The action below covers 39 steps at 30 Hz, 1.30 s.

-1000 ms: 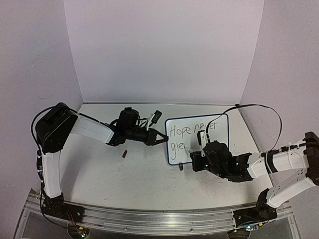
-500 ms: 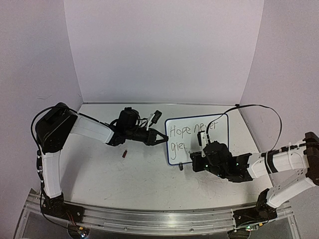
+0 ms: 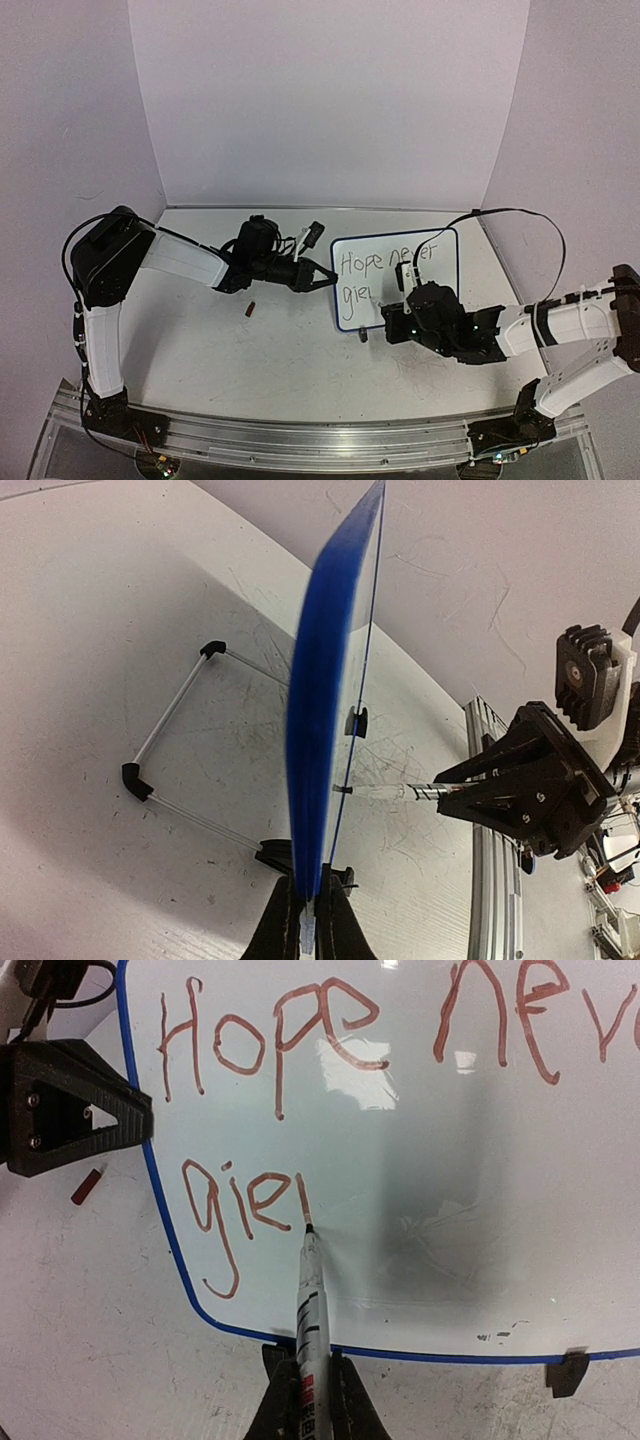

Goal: Write a sentence on the whiteboard

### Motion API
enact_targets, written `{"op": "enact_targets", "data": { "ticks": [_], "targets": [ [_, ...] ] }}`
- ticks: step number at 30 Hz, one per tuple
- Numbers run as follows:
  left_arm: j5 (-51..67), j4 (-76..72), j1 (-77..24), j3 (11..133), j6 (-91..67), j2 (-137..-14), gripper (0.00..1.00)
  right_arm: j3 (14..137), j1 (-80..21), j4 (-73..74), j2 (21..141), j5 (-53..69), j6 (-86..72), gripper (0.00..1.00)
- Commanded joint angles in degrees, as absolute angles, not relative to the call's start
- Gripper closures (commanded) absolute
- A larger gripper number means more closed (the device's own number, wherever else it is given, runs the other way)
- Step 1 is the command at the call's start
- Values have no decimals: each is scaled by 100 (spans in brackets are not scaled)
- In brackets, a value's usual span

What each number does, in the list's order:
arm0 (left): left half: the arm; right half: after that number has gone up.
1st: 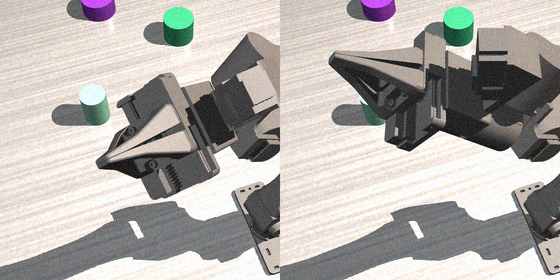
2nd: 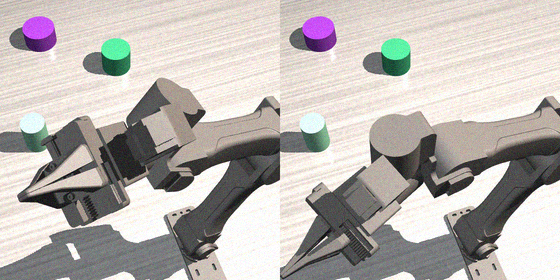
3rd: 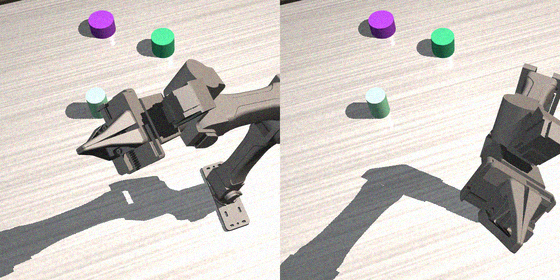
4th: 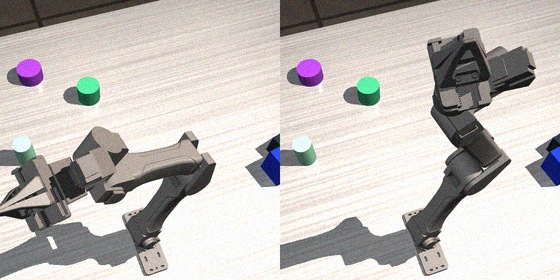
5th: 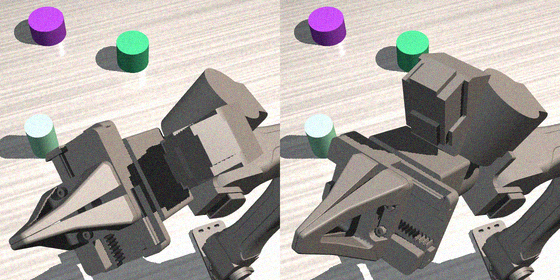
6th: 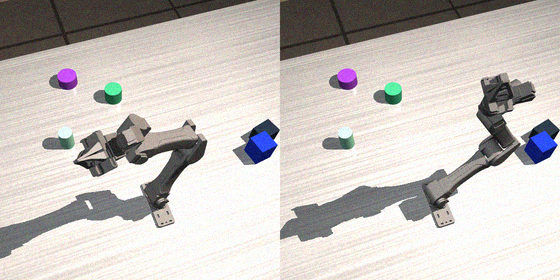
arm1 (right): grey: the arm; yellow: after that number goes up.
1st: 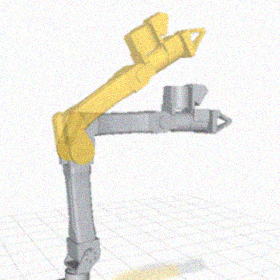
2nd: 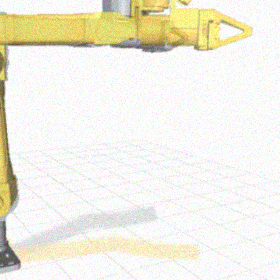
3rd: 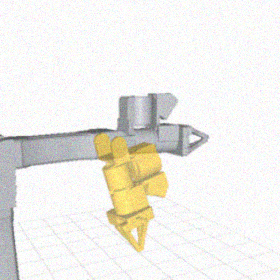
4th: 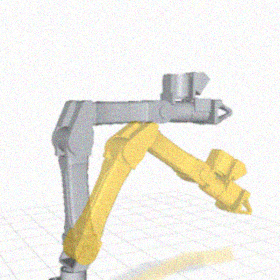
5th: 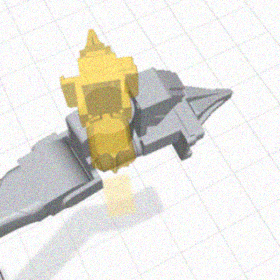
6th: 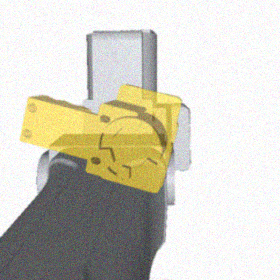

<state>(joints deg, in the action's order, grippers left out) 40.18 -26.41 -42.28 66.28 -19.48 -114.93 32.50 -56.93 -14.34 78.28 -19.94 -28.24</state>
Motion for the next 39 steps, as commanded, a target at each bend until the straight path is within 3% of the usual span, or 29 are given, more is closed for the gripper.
{"op": "enact_targets", "data": {
  "ticks": [1, 13, 22, 39],
  "targets": [
    [4025, -2347, -4184, 6706, -1890, -11208, 100, 3553, -5588, -1376, 7874, -2480, -2692, 100],
    [4017, -2347, -4190, 6680, -1855, -11189, 100, 3615, -5441, -1375, 7685, -2428, -2510, 100],
    [3995, -2347, -4184, 6668, -1846, -11206, 100, 3194, -5437, -1397, 6891, -2333, -2574, 100],
    [3964, -2351, -4184, 6640, -1863, -11180, 100, 2917, -5442, -1659, 6771, -1862, -2455, 100]
  ]
}}
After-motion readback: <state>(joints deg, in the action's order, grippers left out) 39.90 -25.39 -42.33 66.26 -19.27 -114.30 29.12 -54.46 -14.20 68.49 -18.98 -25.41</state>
